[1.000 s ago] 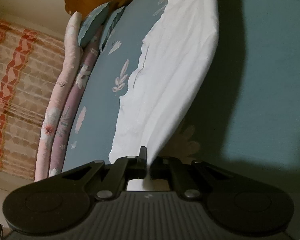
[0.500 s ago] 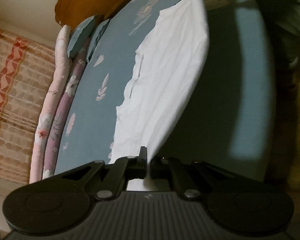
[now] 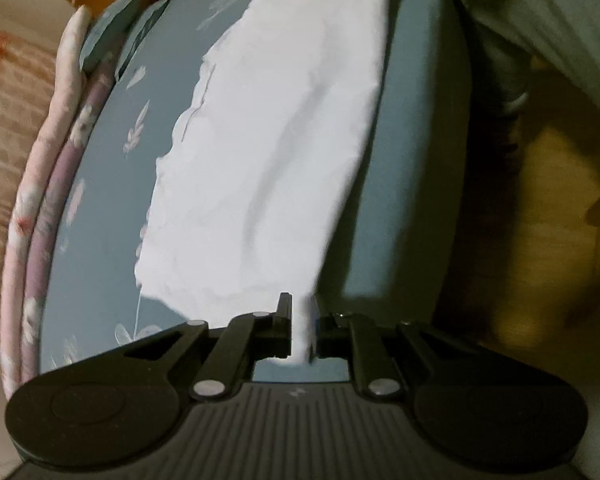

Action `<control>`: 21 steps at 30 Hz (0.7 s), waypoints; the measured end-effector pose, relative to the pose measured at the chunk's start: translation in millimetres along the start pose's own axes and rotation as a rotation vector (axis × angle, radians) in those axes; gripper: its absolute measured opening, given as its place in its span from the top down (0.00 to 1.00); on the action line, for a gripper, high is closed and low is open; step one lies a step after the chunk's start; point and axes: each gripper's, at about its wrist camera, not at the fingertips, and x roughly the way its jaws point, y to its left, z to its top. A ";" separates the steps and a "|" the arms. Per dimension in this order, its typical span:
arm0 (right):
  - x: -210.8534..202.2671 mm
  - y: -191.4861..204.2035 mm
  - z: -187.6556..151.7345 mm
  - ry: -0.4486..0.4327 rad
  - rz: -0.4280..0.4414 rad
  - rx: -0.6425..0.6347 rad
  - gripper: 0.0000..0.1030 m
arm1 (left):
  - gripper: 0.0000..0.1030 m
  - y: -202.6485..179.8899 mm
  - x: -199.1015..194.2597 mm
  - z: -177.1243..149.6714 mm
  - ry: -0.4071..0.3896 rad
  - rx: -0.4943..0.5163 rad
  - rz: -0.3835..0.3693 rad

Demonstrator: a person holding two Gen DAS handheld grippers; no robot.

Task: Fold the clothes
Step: 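Lift the gripped edge and fold it over onto the shirt with both grippers, then open both grippers to release the folded edge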

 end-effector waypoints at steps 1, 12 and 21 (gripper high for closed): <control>-5.4 -4.1 -1.6 -0.009 0.013 0.024 0.79 | 0.78 6.6 -5.8 -1.4 -0.006 -0.033 0.000; 3.2 -40.9 9.7 -0.162 0.113 0.385 0.79 | 0.55 57.6 14.0 20.7 -0.126 -0.532 -0.097; 38.0 -18.4 -28.4 -0.093 0.144 0.525 0.78 | 0.43 24.6 39.6 -27.3 -0.008 -0.761 -0.213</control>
